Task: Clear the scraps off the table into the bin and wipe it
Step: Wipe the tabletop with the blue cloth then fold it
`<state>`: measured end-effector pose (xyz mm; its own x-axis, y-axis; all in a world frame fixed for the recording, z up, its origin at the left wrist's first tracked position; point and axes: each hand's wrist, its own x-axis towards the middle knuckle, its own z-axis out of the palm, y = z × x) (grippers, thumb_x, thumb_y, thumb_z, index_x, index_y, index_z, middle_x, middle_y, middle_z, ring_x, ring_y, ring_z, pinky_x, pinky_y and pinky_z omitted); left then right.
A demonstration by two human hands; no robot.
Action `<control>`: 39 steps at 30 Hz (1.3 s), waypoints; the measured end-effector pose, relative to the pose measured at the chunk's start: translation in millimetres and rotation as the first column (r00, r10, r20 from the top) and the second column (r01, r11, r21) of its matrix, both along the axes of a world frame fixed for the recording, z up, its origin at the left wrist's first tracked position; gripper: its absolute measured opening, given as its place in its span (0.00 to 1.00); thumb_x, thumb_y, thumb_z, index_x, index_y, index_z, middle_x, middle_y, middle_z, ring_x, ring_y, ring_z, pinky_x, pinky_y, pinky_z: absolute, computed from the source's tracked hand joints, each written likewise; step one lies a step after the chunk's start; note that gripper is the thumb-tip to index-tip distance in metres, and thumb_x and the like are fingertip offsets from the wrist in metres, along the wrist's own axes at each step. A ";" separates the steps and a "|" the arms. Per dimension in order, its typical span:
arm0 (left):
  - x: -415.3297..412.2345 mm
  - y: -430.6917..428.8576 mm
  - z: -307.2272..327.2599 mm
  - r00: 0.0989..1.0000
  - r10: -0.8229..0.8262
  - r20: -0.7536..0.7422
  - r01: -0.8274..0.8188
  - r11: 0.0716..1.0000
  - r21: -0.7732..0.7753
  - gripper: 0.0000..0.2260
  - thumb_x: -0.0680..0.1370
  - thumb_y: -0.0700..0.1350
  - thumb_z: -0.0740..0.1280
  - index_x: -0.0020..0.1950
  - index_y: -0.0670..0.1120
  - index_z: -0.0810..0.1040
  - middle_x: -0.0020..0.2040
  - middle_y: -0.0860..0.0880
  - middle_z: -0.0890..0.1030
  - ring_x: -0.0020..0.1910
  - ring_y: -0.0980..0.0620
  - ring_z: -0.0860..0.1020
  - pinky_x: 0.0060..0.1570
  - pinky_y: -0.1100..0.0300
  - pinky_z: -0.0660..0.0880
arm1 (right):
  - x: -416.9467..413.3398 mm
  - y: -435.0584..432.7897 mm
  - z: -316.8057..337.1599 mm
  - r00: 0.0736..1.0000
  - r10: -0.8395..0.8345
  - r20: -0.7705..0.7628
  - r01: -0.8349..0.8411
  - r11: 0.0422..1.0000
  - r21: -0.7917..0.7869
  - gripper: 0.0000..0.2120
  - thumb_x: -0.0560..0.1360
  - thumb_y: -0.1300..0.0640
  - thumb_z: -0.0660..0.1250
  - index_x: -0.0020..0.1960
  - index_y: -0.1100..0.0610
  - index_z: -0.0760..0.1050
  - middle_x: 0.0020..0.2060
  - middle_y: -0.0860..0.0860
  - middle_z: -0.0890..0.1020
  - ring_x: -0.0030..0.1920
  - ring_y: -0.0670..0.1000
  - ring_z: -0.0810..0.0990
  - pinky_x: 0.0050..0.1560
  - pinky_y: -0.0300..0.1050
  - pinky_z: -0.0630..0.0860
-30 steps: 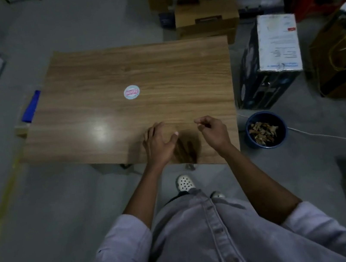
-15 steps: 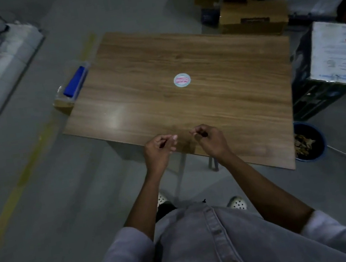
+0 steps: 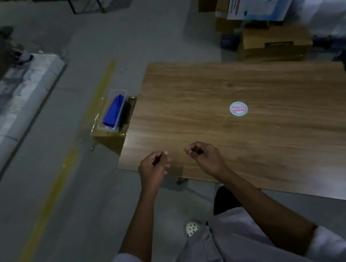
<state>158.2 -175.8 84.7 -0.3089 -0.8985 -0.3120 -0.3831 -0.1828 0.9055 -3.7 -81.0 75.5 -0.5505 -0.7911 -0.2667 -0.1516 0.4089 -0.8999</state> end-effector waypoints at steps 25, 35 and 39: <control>38.5 -363.7 -93.8 0.946 -0.097 0.310 0.036 0.979 0.198 0.14 0.76 0.31 0.62 0.53 0.46 0.84 0.49 0.49 0.84 0.47 0.51 0.80 0.48 0.59 0.77 | 87.2 -340.3 -40.3 0.996 -0.058 0.070 0.049 0.991 0.121 0.10 0.78 0.62 0.68 0.53 0.52 0.85 0.49 0.44 0.86 0.46 0.32 0.79 0.47 0.24 0.70; 18.0 -520.8 -214.8 0.878 0.456 0.149 -0.367 0.440 0.820 0.07 0.85 0.44 0.62 0.58 0.40 0.72 0.43 0.39 0.78 0.38 0.45 0.79 0.29 0.54 0.82 | 123.8 -436.5 -70.6 0.865 -0.444 0.235 0.365 0.876 0.315 0.07 0.80 0.58 0.68 0.56 0.56 0.83 0.50 0.52 0.86 0.50 0.48 0.83 0.57 0.50 0.79; 9.1 -542.8 -227.9 0.738 0.659 0.143 -0.408 0.267 0.873 0.16 0.81 0.46 0.70 0.63 0.39 0.71 0.48 0.40 0.79 0.41 0.47 0.80 0.27 0.59 0.80 | 129.5 -454.2 -74.1 0.795 -0.537 0.283 0.451 0.834 0.317 0.10 0.79 0.60 0.69 0.47 0.45 0.82 0.45 0.49 0.85 0.50 0.51 0.84 0.55 0.53 0.79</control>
